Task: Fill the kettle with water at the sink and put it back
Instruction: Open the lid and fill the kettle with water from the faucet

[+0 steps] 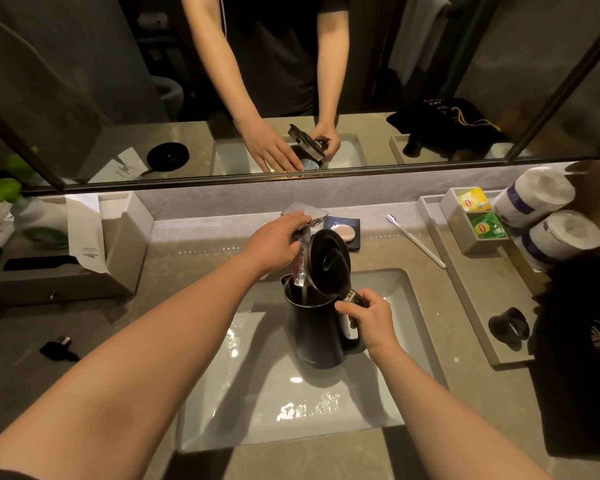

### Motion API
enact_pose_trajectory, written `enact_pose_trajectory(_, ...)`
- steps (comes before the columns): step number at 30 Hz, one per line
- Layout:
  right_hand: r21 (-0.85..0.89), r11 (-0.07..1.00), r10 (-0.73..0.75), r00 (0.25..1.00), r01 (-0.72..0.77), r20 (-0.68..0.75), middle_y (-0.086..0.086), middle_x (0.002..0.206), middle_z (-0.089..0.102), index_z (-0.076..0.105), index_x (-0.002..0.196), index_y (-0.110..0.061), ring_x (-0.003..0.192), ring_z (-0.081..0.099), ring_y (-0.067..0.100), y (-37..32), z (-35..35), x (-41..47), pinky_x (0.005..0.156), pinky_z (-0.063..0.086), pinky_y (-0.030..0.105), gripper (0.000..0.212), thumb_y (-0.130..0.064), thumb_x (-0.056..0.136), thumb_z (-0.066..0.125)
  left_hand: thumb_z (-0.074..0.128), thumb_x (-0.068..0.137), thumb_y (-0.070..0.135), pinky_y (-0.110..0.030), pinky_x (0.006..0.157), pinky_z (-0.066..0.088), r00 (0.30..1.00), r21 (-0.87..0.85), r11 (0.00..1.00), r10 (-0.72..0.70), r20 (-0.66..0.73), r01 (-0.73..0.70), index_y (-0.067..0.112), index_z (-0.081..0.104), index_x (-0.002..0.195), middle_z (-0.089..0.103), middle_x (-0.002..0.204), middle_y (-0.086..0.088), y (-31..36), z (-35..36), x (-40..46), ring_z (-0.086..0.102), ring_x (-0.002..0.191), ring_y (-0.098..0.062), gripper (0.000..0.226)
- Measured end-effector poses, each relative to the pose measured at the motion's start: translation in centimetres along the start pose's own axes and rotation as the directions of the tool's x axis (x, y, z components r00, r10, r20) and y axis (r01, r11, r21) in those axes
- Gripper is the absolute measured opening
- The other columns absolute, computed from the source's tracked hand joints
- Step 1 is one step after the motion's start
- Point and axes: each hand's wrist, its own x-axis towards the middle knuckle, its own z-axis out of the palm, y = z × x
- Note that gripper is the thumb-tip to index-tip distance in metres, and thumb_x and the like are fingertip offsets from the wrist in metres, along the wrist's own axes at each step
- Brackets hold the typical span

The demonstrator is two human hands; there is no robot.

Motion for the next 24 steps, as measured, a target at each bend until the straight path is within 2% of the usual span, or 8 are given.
enact_pose_trajectory(5, -0.002, 1.000, -0.005, 1.000, 0.005, -0.008, 0.002, 0.059, 0.057, 0.059, 0.070, -0.011, 0.061, 0.054, 0.025, 0.19, -0.02, 0.00, 0.061, 0.048, 0.040, 0.026, -0.023, 0.068, 0.082, 0.060, 0.091, 0.015, -0.035, 0.102, 0.040, 1.000, -0.003, 1.000, -0.001, 0.000, 0.001, 0.026, 0.046, 0.144, 0.042, 0.154, 0.004, -0.08, 0.13, -0.01, 0.047, 0.132, -0.023, 0.056)
enact_pose_trajectory(8, -0.004, 1.000, 0.000, 1.000, 0.000, -0.011, 0.001, 0.058, 0.057, 0.059, 0.070, -0.012, 0.060, 0.053, 0.024, 0.19, -0.02, 0.00, 0.059, 0.048, 0.039, 0.025, -0.021, 0.070, 0.082, 0.060, 0.091, 0.015, -0.029, 0.095, 0.039, 1.000, -0.013, 1.000, 0.006, -0.014, -0.006, 0.027, 0.047, 0.143, 0.045, 0.151, 0.004, -0.10, 0.26, -0.06, 0.050, 0.129, -0.022, 0.055)
enact_pose_trajectory(13, -0.006, 1.000, -0.002, 1.000, 0.002, -0.016, 0.001, 0.057, 0.057, 0.057, 0.068, -0.013, 0.059, 0.053, 0.025, 0.18, 0.02, -0.02, 0.058, 0.048, 0.038, 0.026, -0.020, 0.071, 0.082, 0.060, 0.091, 0.015, -0.027, 0.093, 0.037, 1.000, -0.017, 1.000, 0.010, -0.019, -0.010, 0.027, 0.046, 0.144, 0.045, 0.150, 0.004, -0.19, 0.34, -0.12, 0.051, 0.128, -0.022, 0.056)
enact_pose_trajectory(17, 0.000, 1.000, -0.005, 1.000, 0.005, -0.015, 0.003, 0.059, 0.057, 0.058, 0.070, -0.010, 0.060, 0.053, 0.025, 0.16, 0.09, -0.15, 0.058, 0.048, 0.038, 0.026, -0.020, 0.071, 0.082, 0.060, 0.090, 0.015, -0.025, 0.086, 0.040, 0.999, -0.025, 0.999, 0.034, -0.020, -0.034, 0.029, 0.047, 0.140, 0.050, 0.143, 0.004, -0.21, 0.36, -0.15, 0.055, 0.120, -0.022, 0.054)
enact_pose_trajectory(20, 0.014, 1.000, -0.007, 1.000, 0.007, -0.014, 0.004, 0.060, 0.056, 0.058, 0.070, -0.010, 0.059, 0.052, 0.025, 0.10, 0.04, -0.20, 0.058, 0.046, 0.038, 0.026, -0.020, 0.069, 0.082, 0.059, 0.090, 0.015, -0.028, 0.092, 0.040, 1.000, -0.009, 1.000, 0.017, -0.016, -0.017, 0.029, 0.044, 0.144, 0.044, 0.152, 0.004, -0.36, 0.55, -0.14, 0.051, 0.128, -0.023, 0.057)
enact_pose_trajectory(22, 0.024, 1.000, -0.004, 1.000, 0.004, -0.017, 0.001, 0.058, 0.057, 0.058, 0.068, -0.011, 0.060, 0.052, 0.025, 0.12, 0.01, -0.19, 0.060, 0.045, 0.037, 0.026, -0.021, 0.067, 0.082, 0.059, 0.091, 0.015, -0.033, 0.101, 0.040, 1.000, 0.007, 1.000, -0.009, -0.001, 0.009, 0.029, 0.040, 0.147, 0.036, 0.157, 0.004, -0.44, 0.66, -0.10, 0.045, 0.135, -0.023, 0.060)
enact_pose_trajectory(24, 0.023, 1.000, 0.001, 1.000, 0.000, -0.017, -0.003, 0.055, 0.057, 0.058, 0.068, -0.012, 0.061, 0.053, 0.025, 0.15, 0.02, -0.19, 0.061, 0.045, 0.037, 0.026, -0.021, 0.067, 0.082, 0.059, 0.092, 0.016, -0.037, 0.103, 0.041, 1.000, 0.010, 1.000, -0.018, 0.012, 0.018, 0.031, 0.040, 0.147, 0.035, 0.158, 0.004, -0.43, 0.70, -0.07, 0.045, 0.136, -0.023, 0.061)
